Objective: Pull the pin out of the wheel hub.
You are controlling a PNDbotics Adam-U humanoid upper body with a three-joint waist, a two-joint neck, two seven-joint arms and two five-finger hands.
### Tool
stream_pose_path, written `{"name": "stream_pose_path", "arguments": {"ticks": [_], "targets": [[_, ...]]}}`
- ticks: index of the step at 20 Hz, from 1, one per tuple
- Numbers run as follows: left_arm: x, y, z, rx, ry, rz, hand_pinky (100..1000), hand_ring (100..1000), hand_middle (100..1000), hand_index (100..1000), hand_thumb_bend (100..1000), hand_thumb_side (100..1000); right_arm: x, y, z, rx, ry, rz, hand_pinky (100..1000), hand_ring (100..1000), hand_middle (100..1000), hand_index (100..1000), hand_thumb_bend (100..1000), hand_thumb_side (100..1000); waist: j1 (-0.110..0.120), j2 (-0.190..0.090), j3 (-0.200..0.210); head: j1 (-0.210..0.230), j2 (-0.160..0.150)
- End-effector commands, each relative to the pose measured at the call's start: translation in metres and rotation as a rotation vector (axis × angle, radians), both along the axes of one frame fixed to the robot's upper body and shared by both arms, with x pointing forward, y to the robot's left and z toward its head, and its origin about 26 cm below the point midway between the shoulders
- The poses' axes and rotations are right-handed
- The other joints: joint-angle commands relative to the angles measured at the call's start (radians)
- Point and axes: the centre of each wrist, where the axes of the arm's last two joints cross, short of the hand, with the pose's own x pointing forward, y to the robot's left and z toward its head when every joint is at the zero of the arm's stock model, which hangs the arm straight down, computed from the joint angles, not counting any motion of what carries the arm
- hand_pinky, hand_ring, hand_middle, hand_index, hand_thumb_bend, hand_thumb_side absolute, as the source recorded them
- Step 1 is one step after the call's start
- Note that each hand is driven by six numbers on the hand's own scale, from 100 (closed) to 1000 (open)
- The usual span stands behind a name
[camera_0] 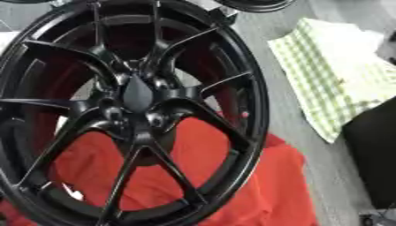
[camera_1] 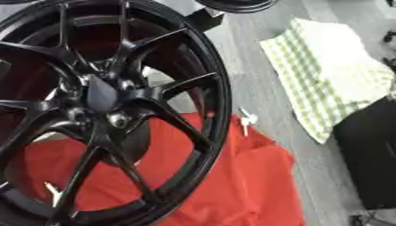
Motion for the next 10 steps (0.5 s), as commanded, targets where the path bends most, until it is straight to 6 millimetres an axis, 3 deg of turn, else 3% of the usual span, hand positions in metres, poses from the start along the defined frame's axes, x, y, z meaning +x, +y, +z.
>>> {"name": "stream_pose_path", "arguments": {"ticks": [1,3,5,7,10], "targets": [[-0.002,0.002,0.007,0.013,-0.026,0.006,715,703,683,732,100,856,-0.006,-0.003,0.022,-0.029,-0.075,-0.014,893,885,851,874,335,282,-0.001,-0.015,-0.004,0.0,0.006],[-0.002,0.002,0.007,0.013,-0.026,0.006,715,703,683,732,100,856,-0.005,0.0,0.024,-0.019,-0.108,-0.003,886,865,830,853,309,265,-0.001,-0.015,-0.005,-0.001,0.006],[-0.002,0.002,0.007,0.013,-0.026,0.006,715,703,684,732,100,855,-0.005,0.005,0.027,0.015,-0.169,0.019,867,818,774,787,110,211,-0.001,-0.015,-0.004,-0.001,0.006],[-0.002,0.001,0.007,0.013,-0.026,0.005,715,703,683,732,100,855,-0.004,0.015,0.031,0.071,-0.251,0.043,847,768,712,733,100,109,-0.001,-0.014,-0.003,-0.002,0.006],[-0.002,0.0,0.008,0.012,-0.03,0.002,715,703,683,732,100,853,-0.003,0.045,0.037,0.17,-0.381,0.123,842,734,663,696,100,167,0.001,-0.014,-0.001,-0.004,0.006]]}}
